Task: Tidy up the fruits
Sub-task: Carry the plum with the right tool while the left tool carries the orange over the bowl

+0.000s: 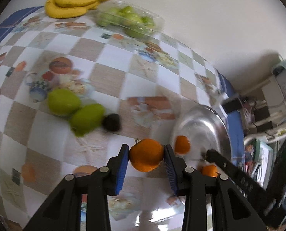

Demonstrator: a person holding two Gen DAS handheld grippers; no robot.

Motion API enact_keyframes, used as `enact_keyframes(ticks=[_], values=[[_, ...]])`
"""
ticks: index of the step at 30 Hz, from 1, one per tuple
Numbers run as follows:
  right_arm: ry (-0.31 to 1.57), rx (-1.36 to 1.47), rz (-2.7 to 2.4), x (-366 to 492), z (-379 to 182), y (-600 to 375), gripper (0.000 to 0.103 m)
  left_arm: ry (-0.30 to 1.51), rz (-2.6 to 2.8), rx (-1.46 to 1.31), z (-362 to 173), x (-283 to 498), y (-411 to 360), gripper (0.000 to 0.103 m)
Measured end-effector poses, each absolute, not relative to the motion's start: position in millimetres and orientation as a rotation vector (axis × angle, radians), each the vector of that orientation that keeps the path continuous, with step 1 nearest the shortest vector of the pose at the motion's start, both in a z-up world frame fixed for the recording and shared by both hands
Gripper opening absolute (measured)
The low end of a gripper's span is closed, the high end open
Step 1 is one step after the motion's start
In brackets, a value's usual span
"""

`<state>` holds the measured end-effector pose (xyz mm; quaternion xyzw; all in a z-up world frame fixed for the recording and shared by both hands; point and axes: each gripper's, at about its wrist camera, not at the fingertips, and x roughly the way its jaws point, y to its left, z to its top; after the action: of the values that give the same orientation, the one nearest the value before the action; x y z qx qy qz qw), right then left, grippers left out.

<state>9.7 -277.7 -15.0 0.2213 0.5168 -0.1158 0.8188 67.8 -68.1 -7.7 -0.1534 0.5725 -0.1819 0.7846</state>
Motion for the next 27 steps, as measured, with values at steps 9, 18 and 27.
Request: enact_keyframes(ticks=[9,18,27], values=[[1.054,0.56,-0.498,-17,-26,-341,0.023,1.221,-0.521,-0.152,-6,38,-127,0.039],[1.083,0.484,-0.544,-18,-36,-341,0.024,1.211,-0.557,-0.112,-14,33,-146,0.039],[1.113,0.479,-0.515,-12,-42,-335,0.024,1.22,-0.557,-0.104,-19,33,-146,0.039]])
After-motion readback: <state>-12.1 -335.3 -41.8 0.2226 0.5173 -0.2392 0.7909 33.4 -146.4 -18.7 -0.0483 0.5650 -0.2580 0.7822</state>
